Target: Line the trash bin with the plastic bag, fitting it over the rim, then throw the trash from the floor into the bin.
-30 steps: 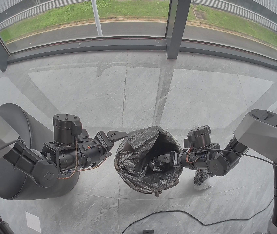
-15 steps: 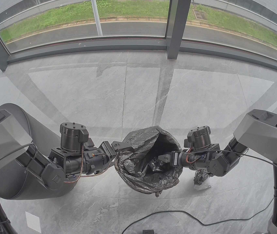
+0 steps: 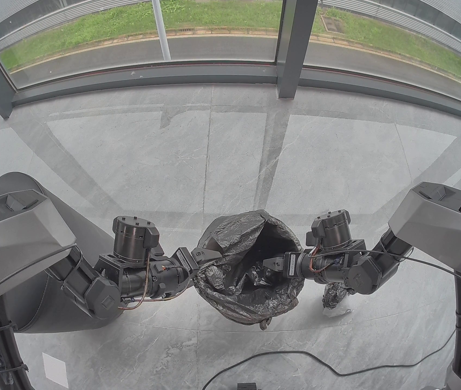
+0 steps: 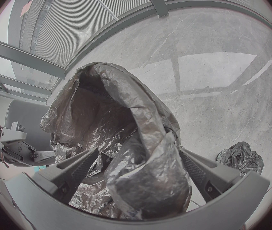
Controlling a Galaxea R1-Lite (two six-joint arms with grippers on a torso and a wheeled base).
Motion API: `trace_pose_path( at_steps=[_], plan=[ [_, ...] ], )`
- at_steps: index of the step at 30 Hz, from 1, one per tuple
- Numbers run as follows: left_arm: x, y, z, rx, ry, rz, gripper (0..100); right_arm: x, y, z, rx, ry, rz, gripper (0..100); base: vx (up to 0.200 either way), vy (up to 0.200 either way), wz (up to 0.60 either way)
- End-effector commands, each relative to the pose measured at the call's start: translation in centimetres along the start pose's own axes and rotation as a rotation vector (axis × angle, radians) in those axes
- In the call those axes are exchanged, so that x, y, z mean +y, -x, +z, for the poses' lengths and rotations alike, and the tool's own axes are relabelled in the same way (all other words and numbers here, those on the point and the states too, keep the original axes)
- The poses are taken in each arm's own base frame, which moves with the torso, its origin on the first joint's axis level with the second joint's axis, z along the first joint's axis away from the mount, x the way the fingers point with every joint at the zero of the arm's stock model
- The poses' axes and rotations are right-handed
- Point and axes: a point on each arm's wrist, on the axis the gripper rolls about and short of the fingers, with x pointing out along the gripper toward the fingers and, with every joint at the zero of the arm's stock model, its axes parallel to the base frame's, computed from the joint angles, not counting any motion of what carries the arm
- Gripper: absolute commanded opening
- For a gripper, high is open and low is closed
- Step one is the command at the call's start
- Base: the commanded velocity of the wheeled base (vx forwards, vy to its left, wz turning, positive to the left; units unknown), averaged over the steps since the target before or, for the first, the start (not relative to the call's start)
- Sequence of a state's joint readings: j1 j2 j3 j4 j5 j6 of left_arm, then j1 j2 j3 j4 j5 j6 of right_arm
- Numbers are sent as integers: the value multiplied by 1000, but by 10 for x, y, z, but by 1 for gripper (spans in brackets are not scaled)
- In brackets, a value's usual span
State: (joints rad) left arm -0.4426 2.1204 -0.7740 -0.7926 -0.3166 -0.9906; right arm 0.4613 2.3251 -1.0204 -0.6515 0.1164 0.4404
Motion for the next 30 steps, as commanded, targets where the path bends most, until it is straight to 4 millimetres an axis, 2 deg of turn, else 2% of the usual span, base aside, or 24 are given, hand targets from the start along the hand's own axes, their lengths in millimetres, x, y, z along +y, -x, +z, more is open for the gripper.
trace_pose_path(
  at_steps=[1,8,16,26,30],
  plan=[
    [6,-7,-2,11,7,17,100,0,0,0,-1,0,0,100,0,0,0],
    [7,-10,-4,21,5,17,100,0,0,0,-1,0,1,100,0,0,0],
    [9,-23,-12,50,-2,26,100,-1,-1,0,1,-1,-1,100,0,0,0],
    [9,-23,-12,50,-6,26,100,-1,-1,-1,3,-1,-1,100,0,0,0],
    [-2,-13,-11,39,-19,-3,100,2,4,4,-11,1,9,100,0,0,0]
  ],
)
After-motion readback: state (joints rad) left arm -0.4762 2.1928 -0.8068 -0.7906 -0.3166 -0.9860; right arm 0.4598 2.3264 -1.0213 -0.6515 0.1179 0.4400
